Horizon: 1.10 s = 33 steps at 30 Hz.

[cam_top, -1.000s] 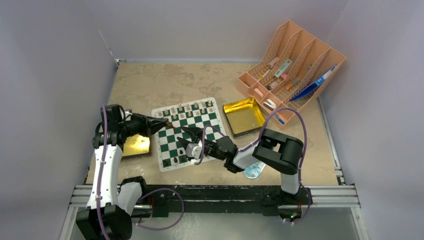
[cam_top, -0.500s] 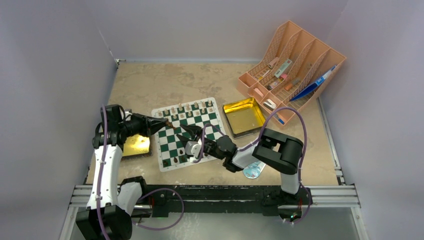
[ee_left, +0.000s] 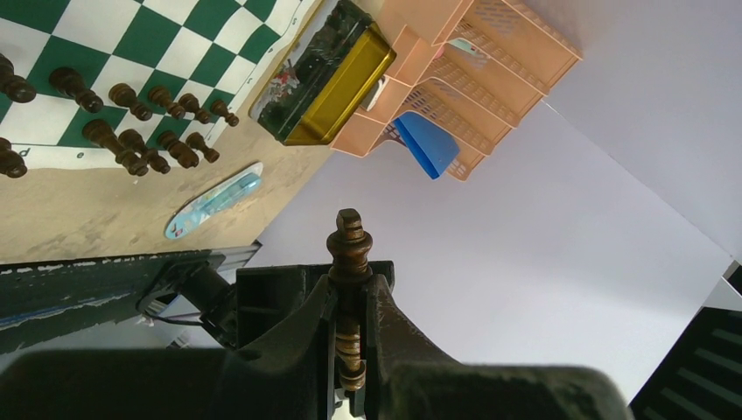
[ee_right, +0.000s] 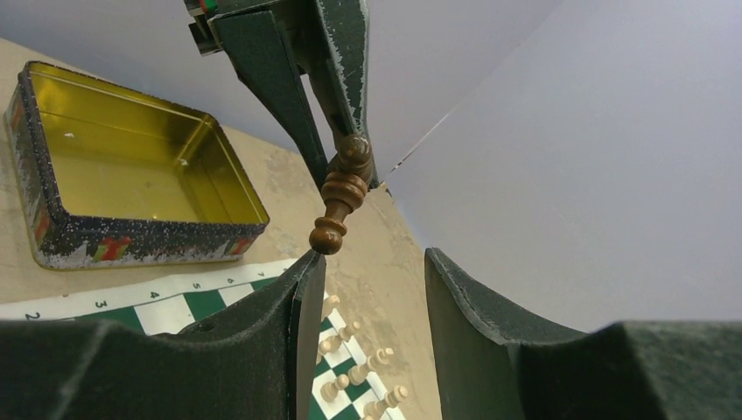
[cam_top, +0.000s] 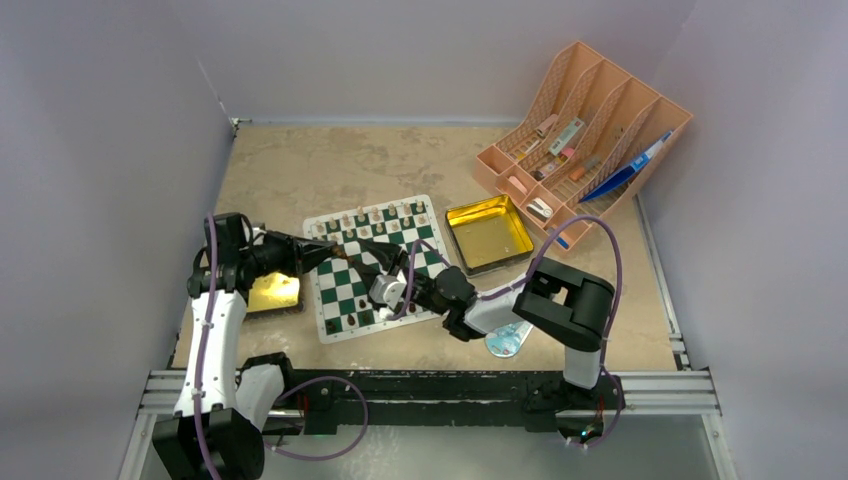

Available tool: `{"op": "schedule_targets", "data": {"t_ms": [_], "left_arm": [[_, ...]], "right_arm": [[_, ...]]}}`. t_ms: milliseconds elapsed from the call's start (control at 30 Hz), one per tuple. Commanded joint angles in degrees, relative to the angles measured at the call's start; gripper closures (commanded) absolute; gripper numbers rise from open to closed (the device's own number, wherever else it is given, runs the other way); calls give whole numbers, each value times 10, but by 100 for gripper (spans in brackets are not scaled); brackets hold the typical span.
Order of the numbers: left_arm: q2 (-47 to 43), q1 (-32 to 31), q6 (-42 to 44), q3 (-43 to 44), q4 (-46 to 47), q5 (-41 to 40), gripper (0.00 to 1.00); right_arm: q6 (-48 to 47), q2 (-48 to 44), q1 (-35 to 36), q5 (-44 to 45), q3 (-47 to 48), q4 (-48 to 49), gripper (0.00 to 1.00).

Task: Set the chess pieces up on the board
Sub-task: Pick up the chess piece from the storage box.

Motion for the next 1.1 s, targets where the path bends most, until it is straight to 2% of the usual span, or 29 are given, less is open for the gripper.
{"op": "schedule_targets", "data": {"t_ms": [0,367,533,800,967,1067], "left_arm": [[-2,-3,-29,-4,17,10,100],[-1,-3,-25,-6,18,1,100],[-1,-3,-25,-12,21,1,100],[-3,-2,-25,-18,22,-2,100],[-7,-3,-27,-26,26,-10,100],[-8,-2,-22,-24,30,-21,100]], "right_arm": [[7,-24,5,-8,19,231,52],[11,-25,20,-24,17,232,53],[9,-26,22,-24,12,232,58],[12,-29,23,-26,9,234,72],[27,-43,23,-23,-6,239,91],[51,-53,23,-19,-27,244,99]]}}
